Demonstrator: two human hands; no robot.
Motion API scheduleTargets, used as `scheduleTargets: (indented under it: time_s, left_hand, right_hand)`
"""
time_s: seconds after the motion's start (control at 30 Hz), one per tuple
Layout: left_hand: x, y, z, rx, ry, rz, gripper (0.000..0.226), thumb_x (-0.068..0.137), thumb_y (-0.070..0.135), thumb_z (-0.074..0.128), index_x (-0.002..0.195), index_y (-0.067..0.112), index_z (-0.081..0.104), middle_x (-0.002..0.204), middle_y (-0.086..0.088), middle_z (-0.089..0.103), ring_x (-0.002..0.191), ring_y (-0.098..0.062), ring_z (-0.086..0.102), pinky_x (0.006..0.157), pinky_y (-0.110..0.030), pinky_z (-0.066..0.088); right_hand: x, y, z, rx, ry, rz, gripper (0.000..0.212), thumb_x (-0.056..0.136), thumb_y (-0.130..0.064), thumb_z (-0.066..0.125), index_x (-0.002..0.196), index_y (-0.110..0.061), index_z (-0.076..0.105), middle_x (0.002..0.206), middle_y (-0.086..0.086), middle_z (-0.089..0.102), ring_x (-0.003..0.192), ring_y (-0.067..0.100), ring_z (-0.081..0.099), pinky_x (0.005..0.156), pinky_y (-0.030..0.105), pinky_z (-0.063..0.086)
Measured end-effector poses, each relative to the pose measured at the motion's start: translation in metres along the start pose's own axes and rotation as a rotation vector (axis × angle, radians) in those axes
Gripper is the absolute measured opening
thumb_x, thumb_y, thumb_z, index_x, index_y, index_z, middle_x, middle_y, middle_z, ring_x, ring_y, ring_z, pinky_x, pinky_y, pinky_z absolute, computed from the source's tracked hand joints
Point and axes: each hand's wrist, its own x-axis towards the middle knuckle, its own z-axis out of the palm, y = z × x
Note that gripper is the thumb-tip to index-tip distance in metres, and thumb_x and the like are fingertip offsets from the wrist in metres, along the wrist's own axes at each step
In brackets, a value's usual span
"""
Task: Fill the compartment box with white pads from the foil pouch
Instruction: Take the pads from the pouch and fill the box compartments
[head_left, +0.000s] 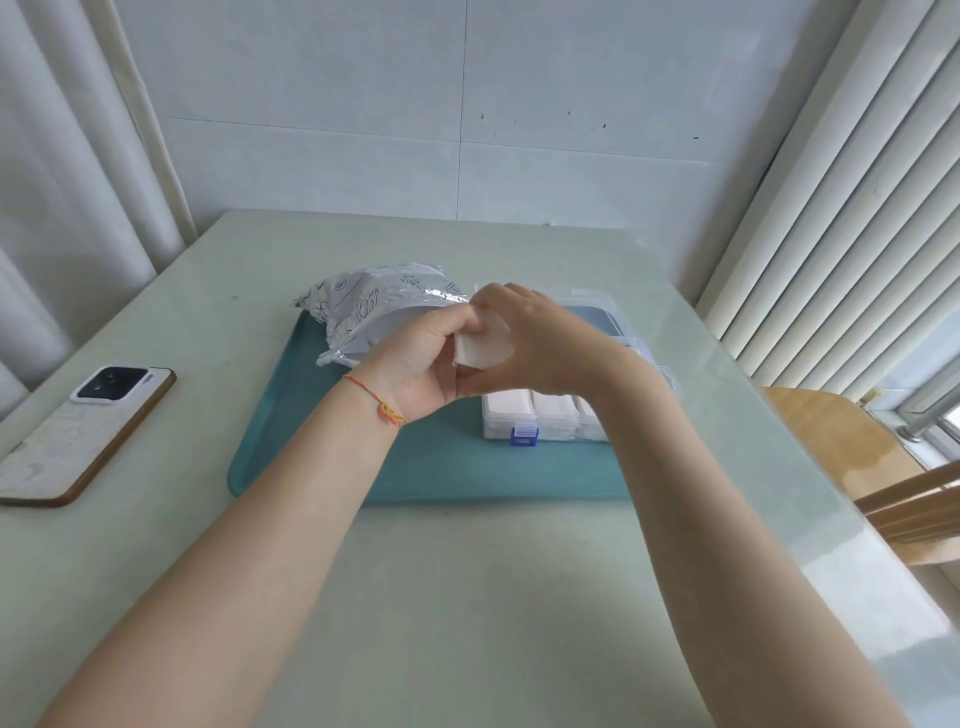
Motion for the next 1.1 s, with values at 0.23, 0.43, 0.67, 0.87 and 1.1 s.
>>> scheduleTargets:
  time_s: [0.23,0.43,0.67,0.87,1.1]
  left_hand:
    - [0.003,-0.011,0.008,-0.089,0.038,-0.019,0.017,0.088,0.007,0.048,0.083,0.017,0.060,0.074,0.000,0.056,0.064,-0.010,0.056,0.065,-0.023,0.045]
    - [0.002,-0.011,0.008,-0.123,-0.016,-0.018,0.019,0.087,0.003,0.046,0.087,0.015,0.061,0.076,-0.001,0.060,0.065,-0.012,0.061,0.061,-0.023,0.049]
    - [0.005,-0.011,0.005,-0.084,0.021,-0.018,0.011,0.090,0.010,0.056,0.093,0.020,0.060,0.067,0.005,0.050,0.053,-0.006,0.047,0.050,-0.016,0.039]
    - [0.010,-0.015,0.000,-0.137,-0.077,-0.042,0.012,0.080,0.010,0.065,0.088,0.018,0.063,0.080,0.000,0.054,0.076,-0.012,0.052,0.066,-0.025,0.049]
    - [0.010,-0.015,0.009,-0.187,-0.014,-0.043,0.014,0.082,0.006,0.057,0.089,0.017,0.063,0.081,0.001,0.060,0.076,-0.012,0.059,0.058,-0.021,0.051]
  right_hand:
    - [-0.002,-0.004,0.000,0.061,-0.048,-0.013,0.085,0.055,-0.055,0.084,0.126,-0.033,0.044,0.116,-0.010,0.050,0.109,0.015,0.046,0.097,0.042,0.042]
    - [-0.002,-0.002,0.001,0.048,-0.052,-0.012,0.069,0.058,-0.051,0.079,0.115,-0.027,0.050,0.107,-0.009,0.052,0.105,0.018,0.049,0.095,0.044,0.045]
    - [-0.001,0.001,0.001,0.055,-0.066,-0.002,0.082,0.051,-0.061,0.079,0.122,-0.033,0.047,0.113,-0.013,0.052,0.111,0.015,0.047,0.100,0.043,0.041]
    - [-0.001,-0.002,0.000,0.049,-0.018,-0.013,0.074,0.055,-0.059,0.081,0.118,-0.033,0.051,0.106,-0.011,0.051,0.105,0.014,0.047,0.097,0.041,0.042]
    - [-0.005,-0.007,0.000,-0.003,0.003,-0.041,0.060,0.064,-0.050,0.081,0.113,-0.029,0.053,0.103,-0.009,0.051,0.101,0.015,0.046,0.094,0.039,0.044]
